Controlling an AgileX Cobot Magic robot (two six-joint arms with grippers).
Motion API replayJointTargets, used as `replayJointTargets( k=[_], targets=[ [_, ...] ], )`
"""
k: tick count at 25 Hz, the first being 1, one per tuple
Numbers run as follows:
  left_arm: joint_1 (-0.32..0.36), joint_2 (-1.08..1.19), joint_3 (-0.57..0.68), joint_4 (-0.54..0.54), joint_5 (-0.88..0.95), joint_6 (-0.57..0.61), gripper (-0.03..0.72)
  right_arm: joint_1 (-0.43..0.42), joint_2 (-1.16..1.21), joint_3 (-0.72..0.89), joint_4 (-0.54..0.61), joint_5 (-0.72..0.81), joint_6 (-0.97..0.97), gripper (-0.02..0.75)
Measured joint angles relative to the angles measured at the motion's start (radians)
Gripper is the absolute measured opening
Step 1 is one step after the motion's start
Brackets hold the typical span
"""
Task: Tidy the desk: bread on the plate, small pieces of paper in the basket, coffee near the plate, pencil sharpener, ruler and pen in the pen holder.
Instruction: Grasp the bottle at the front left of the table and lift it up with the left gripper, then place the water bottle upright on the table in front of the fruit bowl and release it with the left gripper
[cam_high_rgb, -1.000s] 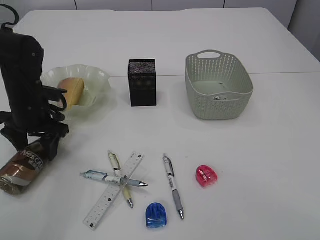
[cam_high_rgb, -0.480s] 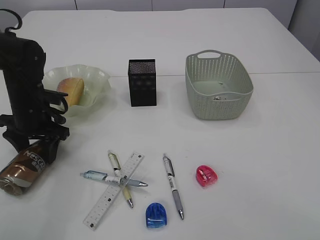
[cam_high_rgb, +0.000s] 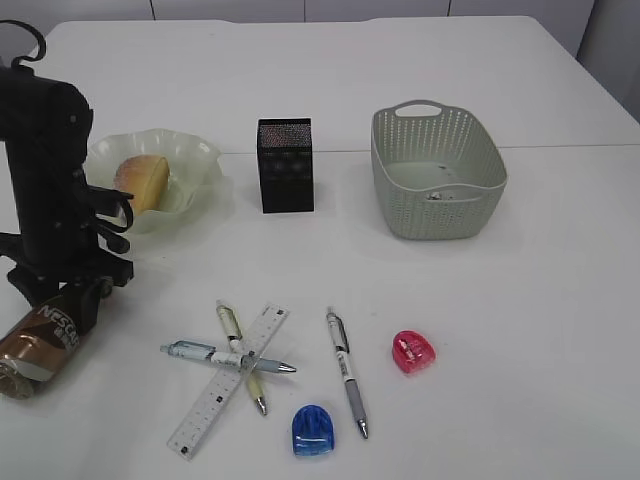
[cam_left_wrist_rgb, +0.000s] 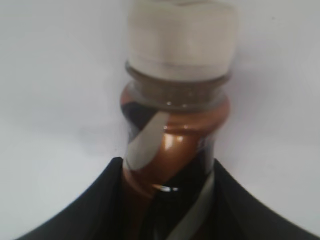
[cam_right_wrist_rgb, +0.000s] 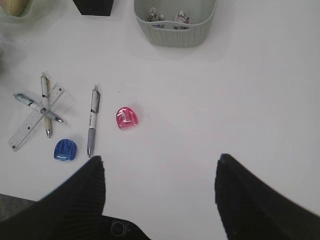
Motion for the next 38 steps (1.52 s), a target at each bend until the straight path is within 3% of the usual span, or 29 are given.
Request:
replayJointTargets(
  k=[6,14,22,27,30,38],
  targets=[
    [0.0,-0.018,0.037,-0.014,0.002,0.0,0.319,0.0,0.0,0.0,0.012,0.0,0.002,0.504],
    [0.002,-0.35,0.466,-0.047,-0.262,0.0,0.317,0.0,0.0,0.0,0.014,0.0,0.002,0.504],
    [0.008,-0.896,0.776,-0.092,-0.727,0.0,0.317,0.0,-0.001,0.0,0.014,0.0,0.002,0.505],
    [0.01,-1.123,1.017,0.004,-1.227,0.011,0.316,0.0,-0.008,0.0,0.017,0.0,0.004,0.504],
    [0.018,-1.128,1.103,0.015,-1.448,0.029,0.317,0.0,-0.008,0.0,0.041,0.0,0.004,0.504],
    [0.019,-0.904,1.114,-0.174,-1.768,0.034,0.317,0.0,-0.008,0.0,0.068,0.0,0.004,0.505]
  ],
)
